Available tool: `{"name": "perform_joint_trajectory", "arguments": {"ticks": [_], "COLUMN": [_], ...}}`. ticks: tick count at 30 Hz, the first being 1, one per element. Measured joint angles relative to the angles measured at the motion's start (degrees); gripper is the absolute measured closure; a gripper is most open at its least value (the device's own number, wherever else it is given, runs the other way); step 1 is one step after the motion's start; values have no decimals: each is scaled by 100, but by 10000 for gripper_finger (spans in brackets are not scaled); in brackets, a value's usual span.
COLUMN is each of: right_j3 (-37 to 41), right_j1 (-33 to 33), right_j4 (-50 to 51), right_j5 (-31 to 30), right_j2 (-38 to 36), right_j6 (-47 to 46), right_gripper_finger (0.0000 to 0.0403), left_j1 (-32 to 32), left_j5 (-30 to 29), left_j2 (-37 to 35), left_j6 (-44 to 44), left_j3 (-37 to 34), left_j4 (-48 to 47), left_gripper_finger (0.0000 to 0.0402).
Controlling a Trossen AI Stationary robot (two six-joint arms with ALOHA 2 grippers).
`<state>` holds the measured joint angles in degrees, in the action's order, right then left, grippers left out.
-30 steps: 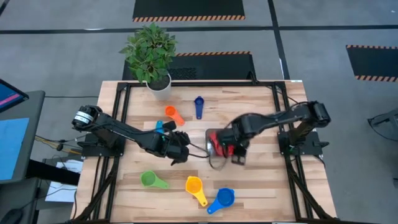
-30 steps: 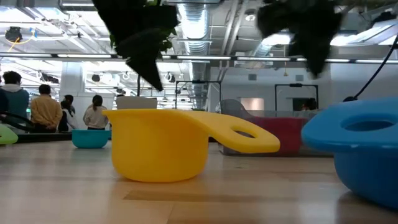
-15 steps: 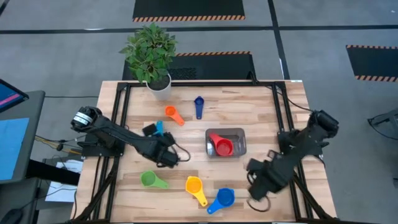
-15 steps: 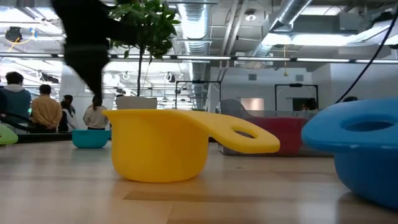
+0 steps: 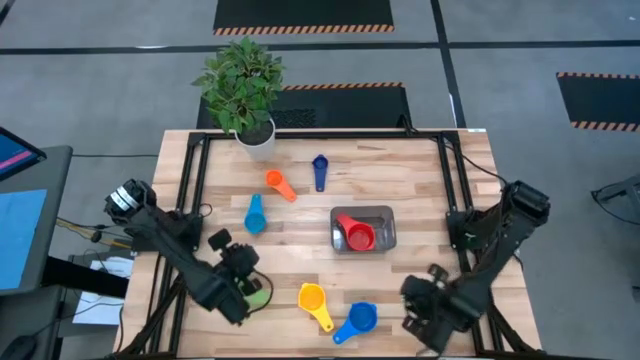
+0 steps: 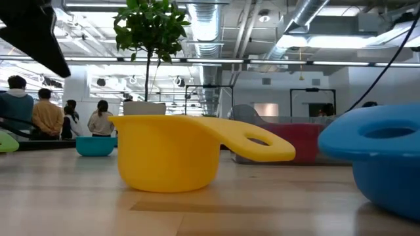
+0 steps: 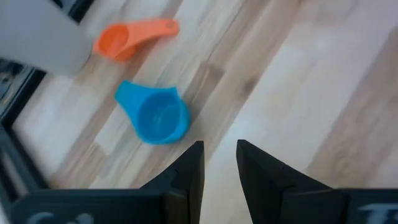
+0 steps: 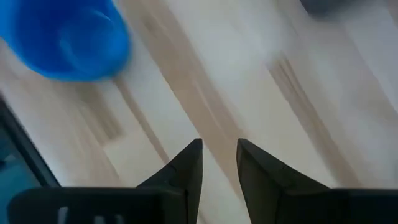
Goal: Nest measuring cups in basket
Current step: Stack the blue measuring cup on top of the red measuring cup in the black bin
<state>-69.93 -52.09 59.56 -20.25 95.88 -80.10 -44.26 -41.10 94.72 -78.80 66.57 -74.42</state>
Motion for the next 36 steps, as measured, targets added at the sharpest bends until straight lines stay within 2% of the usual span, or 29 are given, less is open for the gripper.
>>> {"name": "perform_joint_trajectory", "arguments": {"ticks": [5,7,9,15,17,20,30,33,36], "right_j3": [24,22,22,125,123,134,131,138,136], "right_j1": [704,931,1110,1370,1377,1410,1507,1552,1626], "right_j4": [-1383,-1945,-2185,-2291,-2709,-2813,-3304,-3323,-3606], "right_j5": [-179,169,490,857,983,1163,1166,1201,1122], "right_j2": [0,0,0,149,330,651,1213,1371,1482], "right_j6": [2897,3828,4239,4304,4313,4284,4109,4117,4109], "right_gripper_finger": [280,280,281,280,278,271,233,241,271], "left_j1": [-108,-106,-95,-97,-97,-96,-97,-97,-95], "left_j5": [-552,-651,-670,-725,-810,-931,-918,-919,-920], "left_j2": [0,0,0,0,0,0,0,0,0], "left_j6": [-95,-100,-101,-101,-99,-99,-88,-83,-81], "left_j3": [0,0,0,0,0,0,0,0,0], "left_j4": [181,202,196,195,197,195,239,242,243], "left_gripper_finger": [315,315,315,315,315,315,315,315,315]}}
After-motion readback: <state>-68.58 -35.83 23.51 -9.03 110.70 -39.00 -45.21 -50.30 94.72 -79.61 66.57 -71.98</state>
